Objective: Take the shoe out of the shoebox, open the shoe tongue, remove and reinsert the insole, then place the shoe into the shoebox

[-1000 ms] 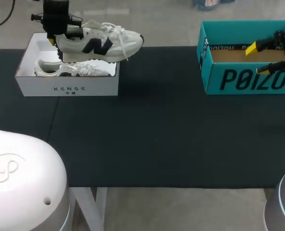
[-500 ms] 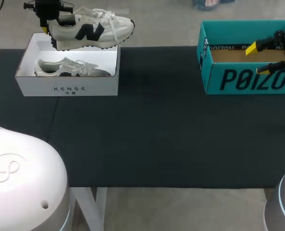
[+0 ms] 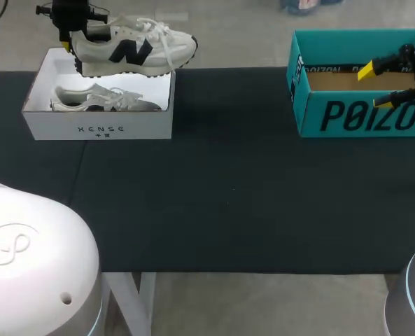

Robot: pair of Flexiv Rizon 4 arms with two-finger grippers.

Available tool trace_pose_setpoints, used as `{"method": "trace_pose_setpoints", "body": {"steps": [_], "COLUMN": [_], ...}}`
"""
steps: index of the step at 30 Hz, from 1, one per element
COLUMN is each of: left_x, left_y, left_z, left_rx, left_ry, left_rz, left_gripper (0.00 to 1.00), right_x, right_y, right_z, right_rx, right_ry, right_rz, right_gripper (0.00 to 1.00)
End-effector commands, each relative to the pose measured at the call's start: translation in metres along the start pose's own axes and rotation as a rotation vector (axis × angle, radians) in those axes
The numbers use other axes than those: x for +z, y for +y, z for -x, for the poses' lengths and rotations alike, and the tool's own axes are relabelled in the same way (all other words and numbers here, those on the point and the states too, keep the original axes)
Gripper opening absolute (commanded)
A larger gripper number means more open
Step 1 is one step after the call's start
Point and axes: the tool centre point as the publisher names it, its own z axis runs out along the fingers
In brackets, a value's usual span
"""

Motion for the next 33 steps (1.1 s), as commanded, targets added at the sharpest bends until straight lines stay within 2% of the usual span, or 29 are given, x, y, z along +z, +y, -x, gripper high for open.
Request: {"method": "trace_pose_setpoints", "body": {"steps": [1, 5, 10, 14, 19, 24, 29, 33], "left_x": [0.006, 0.013, 0.031, 0.047, 0.062, 0.075, 0.087, 0.1], "left_y": [0.007, 0.023, 0.049, 0.069, 0.094, 0.117, 0.132, 0.141], "left_z": [-0.002, -0.017, -0.043, -0.055, -0.079, -0.101, -0.109, -0.104], "left_rx": [-0.025, -0.073, -0.11, -0.039, -0.026, -0.009, 0.1, 0.135], "left_ry": [0.019, 0.026, 0.04, 0.104, 0.086, 0.059, 0.003, 0.039], "left_rz": [0.016, 0.033, 0.042, 0.032, 0.068, 0.067, 0.045, 0.044], "left_gripper": [0.0, 0.0, 0.0, 0.0, 0.0, 0.0, 0.0, 0.0], "right_x": [0.0, 0.0, 0.0, 0.0, 0.0, 0.0, 0.0, 0.0], "right_y": [0.0, 0.0, 0.0, 0.0, 0.0, 0.0, 0.0, 0.0], "right_z": [0.0, 0.0, 0.0, 0.0, 0.0, 0.0, 0.0, 0.0], "right_rx": [0.001, 0.001, 0.001, 0.001, 0.001, 0.001, 0.001, 0.001], "right_ry": [-0.003, -0.003, -0.003, -0.003, -0.003, -0.003, -0.003, -0.003], "right_rz": [0.0, 0.0, 0.0, 0.0, 0.0, 0.0, 0.0, 0.0], "right_gripper": [1.0, 1.0, 1.0, 1.0, 1.0, 1.0, 1.0, 1.0]}}
